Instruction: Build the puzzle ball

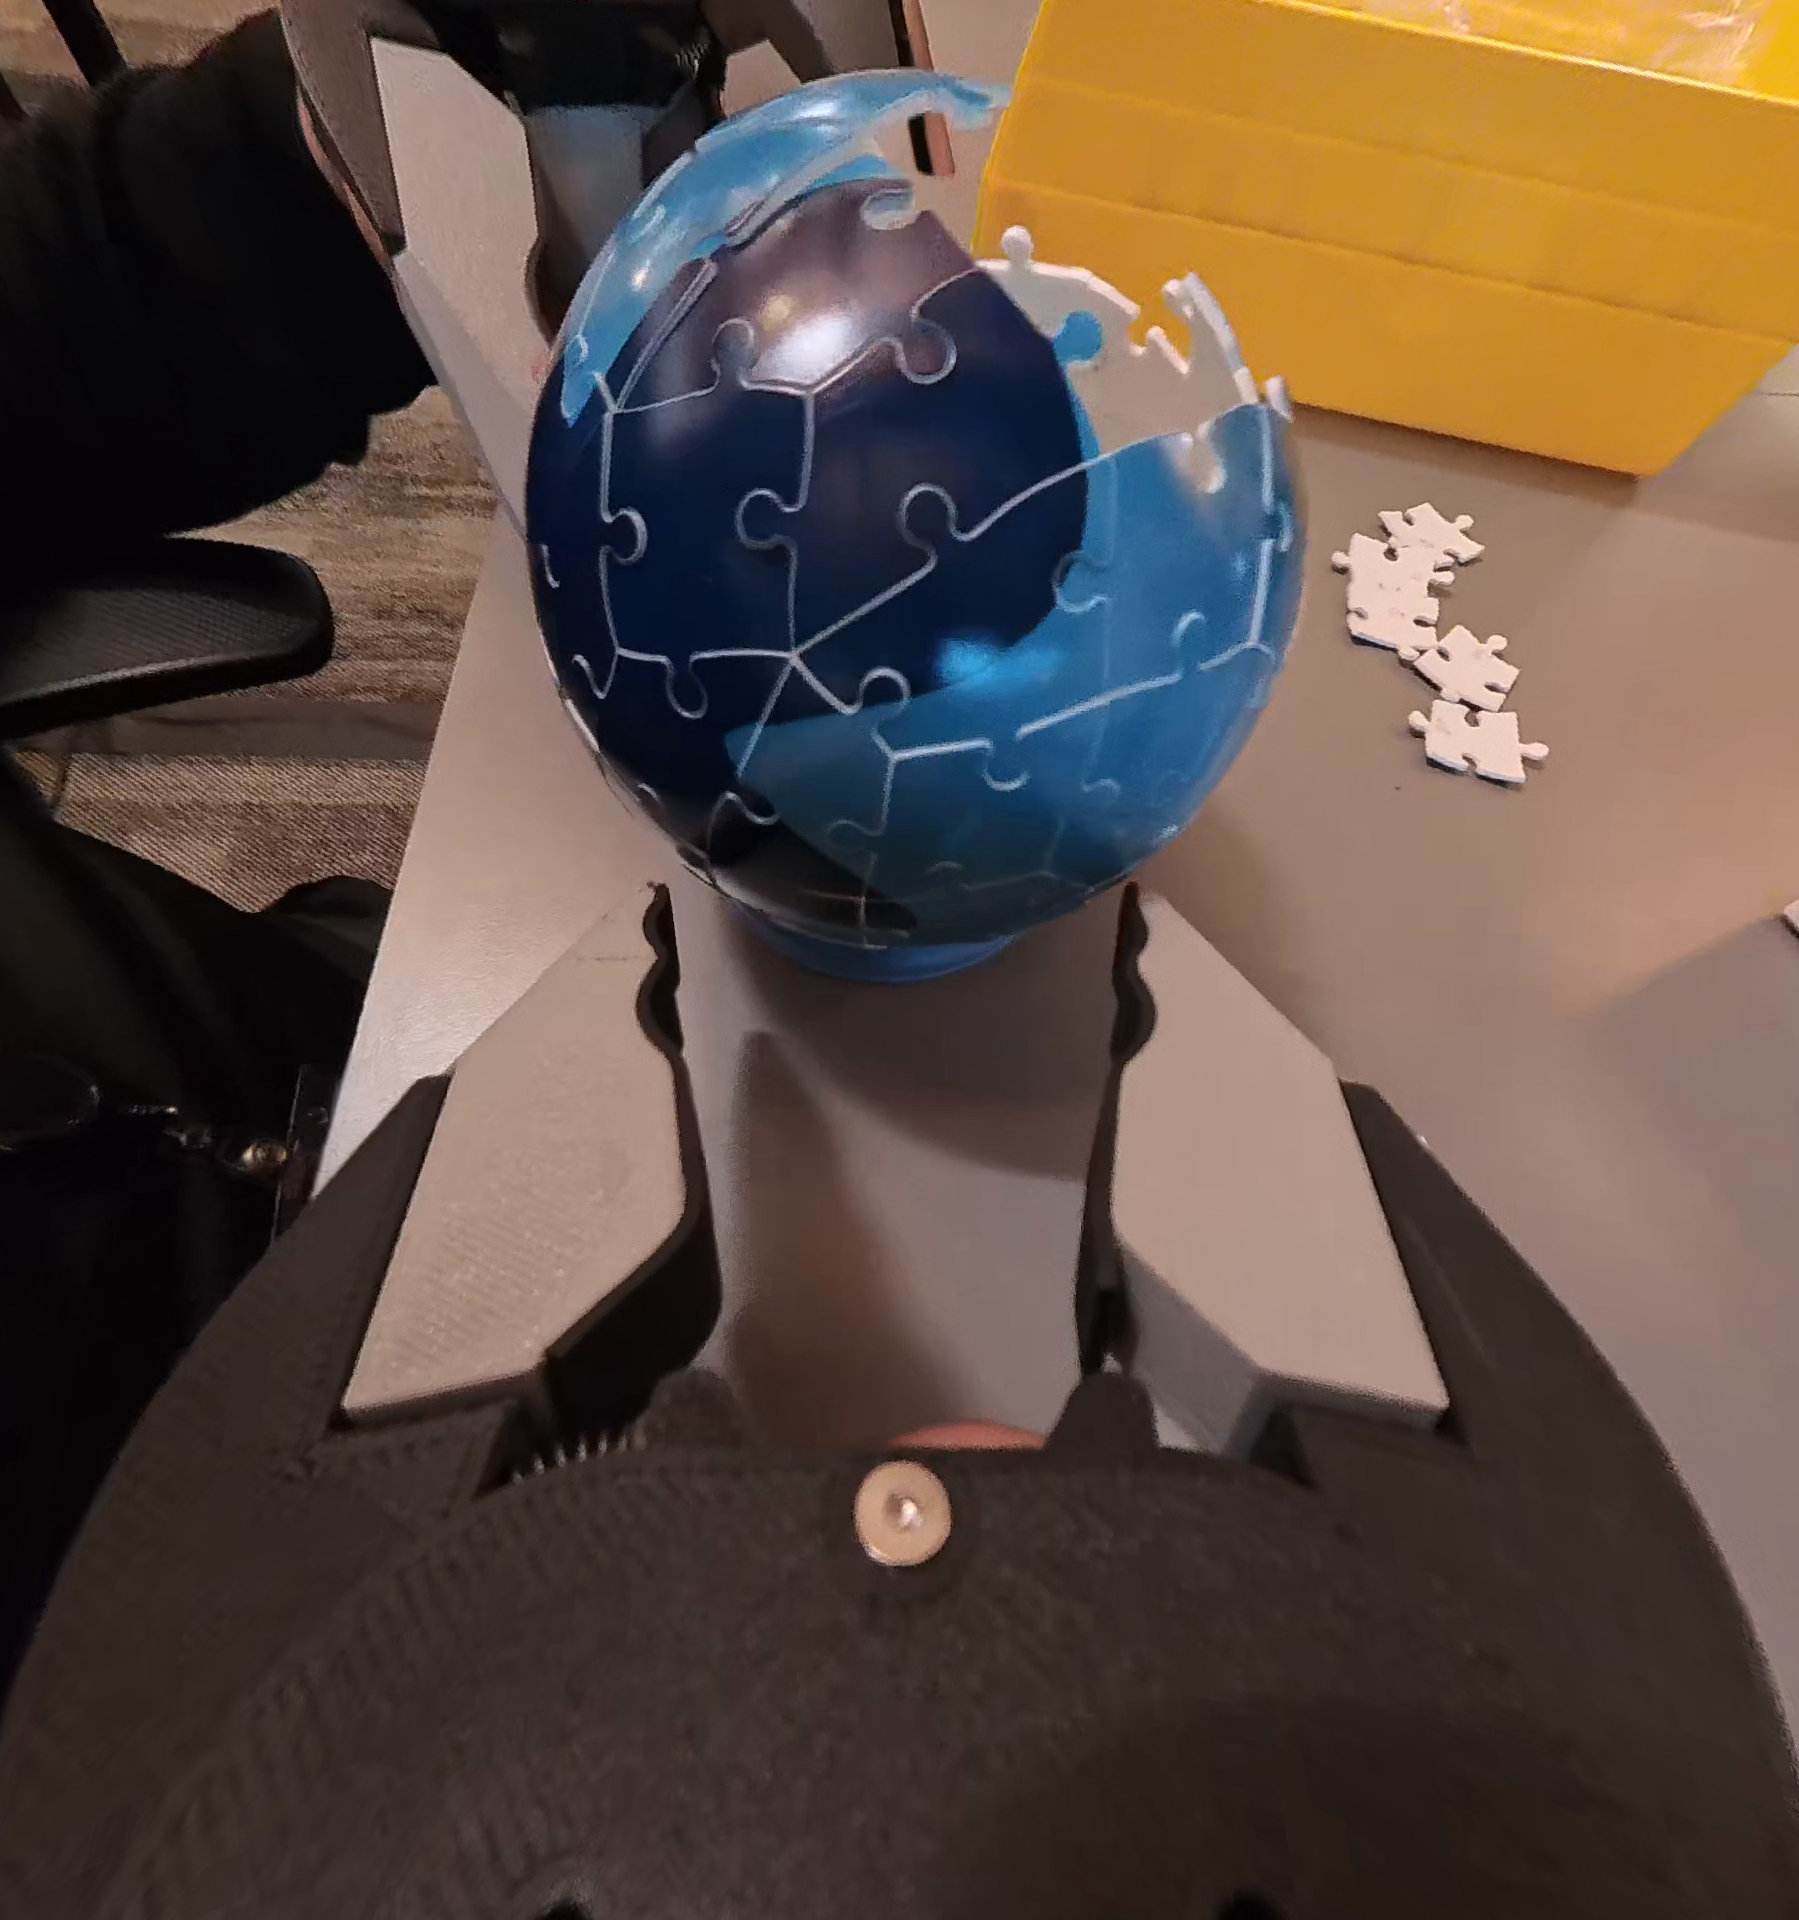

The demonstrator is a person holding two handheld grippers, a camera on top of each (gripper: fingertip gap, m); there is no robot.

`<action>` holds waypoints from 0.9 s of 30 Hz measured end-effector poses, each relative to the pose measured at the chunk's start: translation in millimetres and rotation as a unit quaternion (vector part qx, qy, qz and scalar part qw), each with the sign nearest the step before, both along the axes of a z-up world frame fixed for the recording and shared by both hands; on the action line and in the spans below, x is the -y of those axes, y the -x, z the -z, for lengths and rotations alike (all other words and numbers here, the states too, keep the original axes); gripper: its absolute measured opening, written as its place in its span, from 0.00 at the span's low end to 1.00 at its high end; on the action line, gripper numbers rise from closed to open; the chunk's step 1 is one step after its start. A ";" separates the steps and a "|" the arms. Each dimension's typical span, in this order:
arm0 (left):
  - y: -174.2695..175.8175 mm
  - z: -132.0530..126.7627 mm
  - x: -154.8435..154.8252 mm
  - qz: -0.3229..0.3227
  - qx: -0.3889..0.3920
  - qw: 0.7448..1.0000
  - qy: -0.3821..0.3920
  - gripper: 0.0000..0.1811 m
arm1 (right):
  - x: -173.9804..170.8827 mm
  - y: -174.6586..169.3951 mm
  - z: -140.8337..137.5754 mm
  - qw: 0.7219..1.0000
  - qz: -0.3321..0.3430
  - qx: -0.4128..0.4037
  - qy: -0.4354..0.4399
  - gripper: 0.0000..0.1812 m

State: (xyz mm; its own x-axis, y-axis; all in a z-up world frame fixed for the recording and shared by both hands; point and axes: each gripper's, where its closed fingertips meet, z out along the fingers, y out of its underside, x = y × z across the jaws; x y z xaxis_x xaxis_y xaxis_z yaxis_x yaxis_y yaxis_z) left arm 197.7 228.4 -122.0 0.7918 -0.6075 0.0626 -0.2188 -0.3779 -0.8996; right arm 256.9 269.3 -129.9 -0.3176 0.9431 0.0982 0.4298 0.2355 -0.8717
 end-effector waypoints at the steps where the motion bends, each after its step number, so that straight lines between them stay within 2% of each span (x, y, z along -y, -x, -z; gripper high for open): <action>1: -5.0 -0.8 2.1 0.009 0.004 1.000 0.000 0.52 | -0.4 0.8 1.7 1.000 0.002 0.003 -0.008 0.45; 8: -16.0 2.3 14.3 -0.001 -0.029 1.000 -0.004 0.57 | -10.9 0.1 5.7 1.000 0.016 0.013 -0.020 0.46; 19: -22.3 -7.4 38.5 0.020 0.008 1.000 -0.023 0.53 | -27.2 -3.8 4.4 0.999 0.039 0.011 -0.008 0.46; 27: -6.2 -2.1 33.4 -0.009 0.015 1.000 -0.018 0.52 | -27.7 -6.5 3.2 0.999 0.037 0.008 -0.004 0.45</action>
State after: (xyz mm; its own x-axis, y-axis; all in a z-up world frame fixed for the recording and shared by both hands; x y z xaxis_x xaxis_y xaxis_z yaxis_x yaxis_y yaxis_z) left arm 203.9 195.0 -119.8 0.8012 -0.5949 0.0649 -0.1842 -0.3482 -0.9191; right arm 263.4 297.0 -133.1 -0.2488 0.9632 0.1018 0.4607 0.2102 -0.8623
